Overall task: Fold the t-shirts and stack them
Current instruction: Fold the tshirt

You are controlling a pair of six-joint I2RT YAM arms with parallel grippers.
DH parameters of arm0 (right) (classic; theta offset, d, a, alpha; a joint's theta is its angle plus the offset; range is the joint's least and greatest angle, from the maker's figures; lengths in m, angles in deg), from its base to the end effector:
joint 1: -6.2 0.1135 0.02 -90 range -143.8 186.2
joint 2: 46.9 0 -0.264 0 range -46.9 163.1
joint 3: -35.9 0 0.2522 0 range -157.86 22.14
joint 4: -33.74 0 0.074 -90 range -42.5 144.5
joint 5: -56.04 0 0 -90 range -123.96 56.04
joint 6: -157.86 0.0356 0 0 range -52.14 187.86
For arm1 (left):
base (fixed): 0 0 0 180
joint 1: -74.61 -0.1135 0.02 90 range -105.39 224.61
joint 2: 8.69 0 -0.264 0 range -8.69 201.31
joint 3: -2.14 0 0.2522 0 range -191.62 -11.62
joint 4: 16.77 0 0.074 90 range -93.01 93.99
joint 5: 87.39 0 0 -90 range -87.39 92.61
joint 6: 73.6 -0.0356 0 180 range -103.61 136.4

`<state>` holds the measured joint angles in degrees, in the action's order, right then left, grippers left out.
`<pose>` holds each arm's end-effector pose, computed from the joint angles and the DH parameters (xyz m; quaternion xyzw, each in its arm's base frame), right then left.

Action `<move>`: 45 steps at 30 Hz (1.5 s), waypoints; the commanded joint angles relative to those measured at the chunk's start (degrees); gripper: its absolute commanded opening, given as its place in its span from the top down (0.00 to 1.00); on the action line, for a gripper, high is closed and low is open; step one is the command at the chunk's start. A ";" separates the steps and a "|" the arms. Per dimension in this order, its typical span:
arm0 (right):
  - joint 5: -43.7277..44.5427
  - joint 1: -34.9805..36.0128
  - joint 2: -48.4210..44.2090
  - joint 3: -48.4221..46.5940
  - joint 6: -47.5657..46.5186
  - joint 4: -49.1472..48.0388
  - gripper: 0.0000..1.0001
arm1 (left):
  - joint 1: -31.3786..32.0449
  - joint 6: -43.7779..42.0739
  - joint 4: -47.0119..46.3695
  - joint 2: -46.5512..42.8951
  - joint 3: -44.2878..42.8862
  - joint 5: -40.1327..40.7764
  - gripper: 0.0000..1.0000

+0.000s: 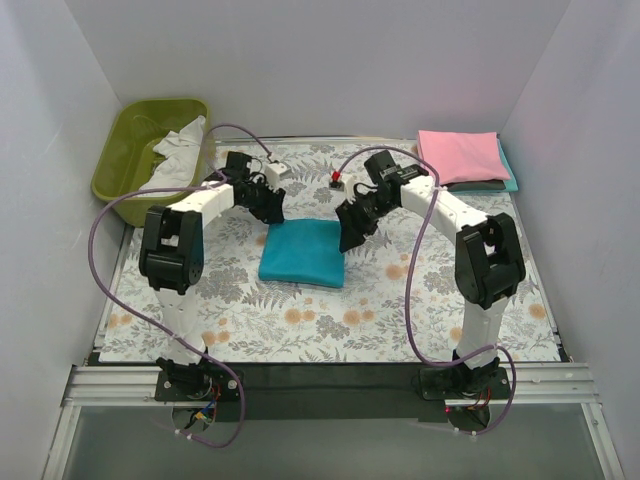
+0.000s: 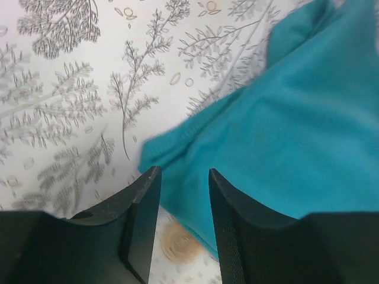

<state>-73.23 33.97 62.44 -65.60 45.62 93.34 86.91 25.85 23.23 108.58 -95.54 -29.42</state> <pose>0.3401 0.2046 0.2344 -0.4500 0.8093 0.3380 0.1681 0.4174 -0.1103 0.1738 0.0954 0.9255 -0.3090 0.1973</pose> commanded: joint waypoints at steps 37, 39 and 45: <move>-21.28 -1.05 7.72 2.14 18.63 -19.21 0.61 | 5.54 67.88 -36.42 -16.56 31.09 -26.25 0.64; -21.20 -1.05 11.15 2.75 18.72 -20.09 0.62 | 5.81 70.68 -38.45 -12.88 32.58 -24.40 0.65; -18.92 -2.10 15.90 8.55 18.37 -22.99 0.64 | 2.92 68.43 -34.78 -6.36 36.89 -18.97 0.67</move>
<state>-91.87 32.66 77.44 -59.64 63.44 72.10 92.20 94.30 -13.38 102.33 -59.78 -53.05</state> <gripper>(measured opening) 0.365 0.332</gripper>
